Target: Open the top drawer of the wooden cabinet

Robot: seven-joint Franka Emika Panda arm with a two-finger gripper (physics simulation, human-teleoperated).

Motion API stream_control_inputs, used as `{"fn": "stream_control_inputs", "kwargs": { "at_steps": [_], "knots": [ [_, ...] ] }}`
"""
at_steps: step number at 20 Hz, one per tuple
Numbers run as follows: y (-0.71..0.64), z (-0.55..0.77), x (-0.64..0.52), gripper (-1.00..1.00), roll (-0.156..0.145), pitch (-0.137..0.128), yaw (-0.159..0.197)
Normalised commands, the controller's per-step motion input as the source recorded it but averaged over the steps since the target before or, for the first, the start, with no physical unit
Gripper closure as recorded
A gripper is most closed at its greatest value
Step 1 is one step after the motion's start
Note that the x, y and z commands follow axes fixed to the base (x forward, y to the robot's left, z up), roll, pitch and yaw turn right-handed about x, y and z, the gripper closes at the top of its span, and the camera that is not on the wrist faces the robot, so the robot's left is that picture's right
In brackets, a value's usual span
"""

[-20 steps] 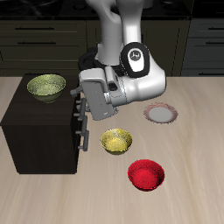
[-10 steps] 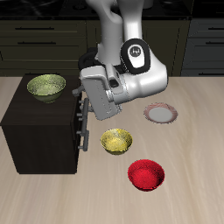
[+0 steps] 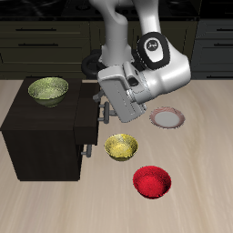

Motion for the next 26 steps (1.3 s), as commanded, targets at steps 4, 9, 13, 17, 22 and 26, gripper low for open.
{"fn": "stream_control_inputs", "kwargs": {
  "at_steps": [4,9,13,17,22,26],
  "knots": [
    [0.61,-0.1,0.2,1.0,0.119,0.029,-0.018],
    [0.51,-0.08,0.1,1.0,0.063,0.008,-0.012],
    [0.93,-0.17,0.2,1.0,0.133,0.043,-0.021],
    [0.84,0.04,0.13,1.0,0.128,-0.013,-0.003],
    [0.82,0.11,0.03,1.0,0.121,-0.001,-0.043],
    [1.0,0.08,0.04,1.0,0.191,0.024,-0.056]
  ]
}}
